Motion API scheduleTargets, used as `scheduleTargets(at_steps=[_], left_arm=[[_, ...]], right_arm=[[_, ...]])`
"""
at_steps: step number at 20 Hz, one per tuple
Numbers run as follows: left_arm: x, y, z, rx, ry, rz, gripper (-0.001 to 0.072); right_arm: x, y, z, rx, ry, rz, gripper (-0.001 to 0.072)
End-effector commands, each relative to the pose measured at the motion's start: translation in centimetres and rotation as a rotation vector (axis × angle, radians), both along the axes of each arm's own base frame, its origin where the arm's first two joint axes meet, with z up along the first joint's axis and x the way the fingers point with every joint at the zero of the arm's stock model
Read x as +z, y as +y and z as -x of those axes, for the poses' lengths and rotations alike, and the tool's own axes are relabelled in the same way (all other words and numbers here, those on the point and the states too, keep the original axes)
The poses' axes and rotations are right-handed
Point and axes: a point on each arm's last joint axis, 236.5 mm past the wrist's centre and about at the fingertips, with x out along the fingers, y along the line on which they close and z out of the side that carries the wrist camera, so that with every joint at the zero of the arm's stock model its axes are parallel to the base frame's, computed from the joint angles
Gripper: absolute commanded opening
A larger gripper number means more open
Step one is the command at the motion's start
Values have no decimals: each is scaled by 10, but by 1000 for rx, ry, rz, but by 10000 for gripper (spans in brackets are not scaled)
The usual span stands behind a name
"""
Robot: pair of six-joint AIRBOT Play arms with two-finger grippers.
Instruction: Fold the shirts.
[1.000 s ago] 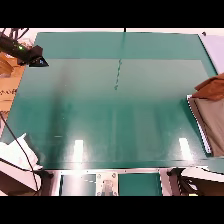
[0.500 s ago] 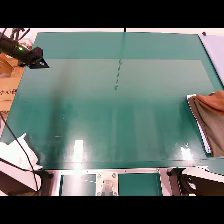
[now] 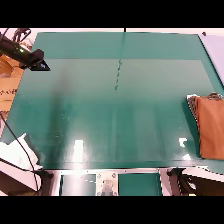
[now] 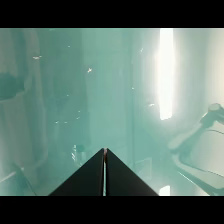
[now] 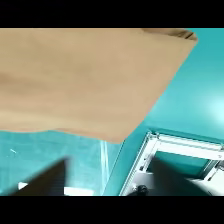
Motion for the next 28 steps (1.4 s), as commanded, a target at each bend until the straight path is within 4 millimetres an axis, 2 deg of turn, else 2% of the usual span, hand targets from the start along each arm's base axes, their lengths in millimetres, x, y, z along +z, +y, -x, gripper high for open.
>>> scheduleTargets(at_steps=[1, 2, 4, 6, 7, 9, 11, 14, 16, 17, 19, 21, 28], left_arm=[[7, -4, -3, 3, -25, 17, 23], [13, -5, -5, 12, -44, 24, 23], [32, -7, -4, 20, -93, 25, 23], [46, -8, 7, 13, -109, 19, 23], [48, -10, 16, 11, -106, 19, 23], [42, -15, 39, 3, -78, 22, 23], [25, -22, 75, -15, -28, 19, 23], [-6, -37, 137, -12, 24, 27, 23], [-29, -40, 175, 11, 56, 16, 23], [-38, -40, 191, 16, 68, 9, 23], [-54, -38, 211, 22, 93, -16, 24], [-61, -33, 219, 18, 116, -40, 24], [-60, -33, 212, 32, 92, -39, 24]], right_arm=[[16, -9, -62, 87, -174, 68, 95], [30, -11, -92, 152, -252, 123, 24], [58, 0, -154, 308, -393, 226, 17], [68, 39, -199, 460, -463, 253, 15], [67, 63, -214, 530, -480, 247, 15], [55, 121, -230, 677, -504, 223, 15], [31, 181, -222, 801, -501, 172, 14], [-19, 263, -177, 972, -461, 72, 15], [-47, 302, -148, 1018, -452, 24, 15], [-54, 314, -142, 1036, -464, 15, 15], [-60, 329, -136, 1074, -475, 3, 15], [-61, 334, -130, 1091, -456, -15, 16], [-62, 333, -130, 1091, -454, -14, 16]])
